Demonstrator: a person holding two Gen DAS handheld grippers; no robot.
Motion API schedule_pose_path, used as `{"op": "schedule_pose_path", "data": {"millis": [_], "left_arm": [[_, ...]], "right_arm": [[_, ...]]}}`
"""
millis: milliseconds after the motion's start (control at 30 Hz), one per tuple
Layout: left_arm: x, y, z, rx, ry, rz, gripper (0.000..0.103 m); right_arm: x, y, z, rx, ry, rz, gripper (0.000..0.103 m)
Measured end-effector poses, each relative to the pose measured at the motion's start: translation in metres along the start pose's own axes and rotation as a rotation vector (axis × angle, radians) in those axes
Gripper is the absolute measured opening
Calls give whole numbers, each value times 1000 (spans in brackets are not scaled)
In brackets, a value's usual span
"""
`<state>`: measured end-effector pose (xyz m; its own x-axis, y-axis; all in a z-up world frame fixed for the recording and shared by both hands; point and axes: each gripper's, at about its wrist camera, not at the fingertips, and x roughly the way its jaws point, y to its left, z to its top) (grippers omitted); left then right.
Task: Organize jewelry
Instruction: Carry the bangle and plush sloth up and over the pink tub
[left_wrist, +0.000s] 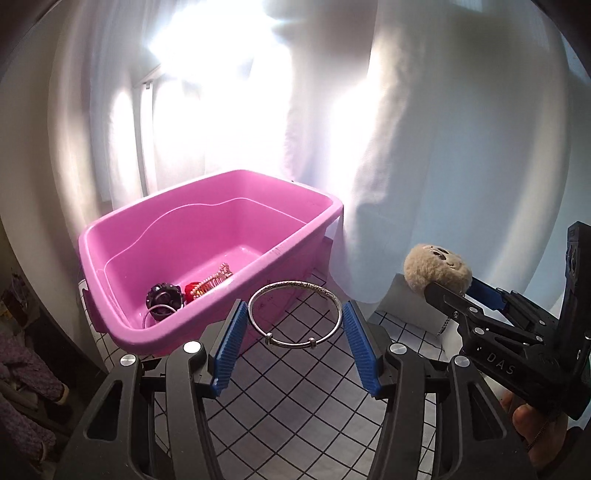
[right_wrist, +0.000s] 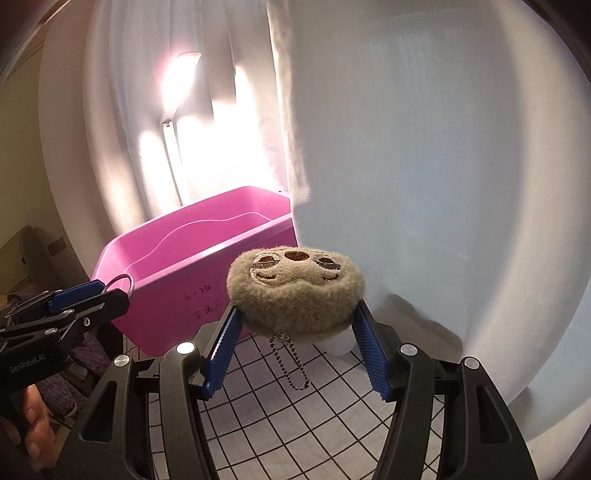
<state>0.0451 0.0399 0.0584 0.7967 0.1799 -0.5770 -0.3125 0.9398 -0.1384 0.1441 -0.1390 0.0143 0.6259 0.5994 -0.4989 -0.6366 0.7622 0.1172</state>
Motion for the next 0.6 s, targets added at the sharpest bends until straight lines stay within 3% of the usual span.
{"op": "schedule_pose_path", "data": {"millis": [300, 600], "left_arm": [[7, 93, 53, -4, -46, -23, 53], [44, 165, 84, 12, -12, -13, 53]], "right_arm": [[19, 70, 48, -18, -59, -1, 59], [73, 122, 80, -34, -7, 3, 59]]}}
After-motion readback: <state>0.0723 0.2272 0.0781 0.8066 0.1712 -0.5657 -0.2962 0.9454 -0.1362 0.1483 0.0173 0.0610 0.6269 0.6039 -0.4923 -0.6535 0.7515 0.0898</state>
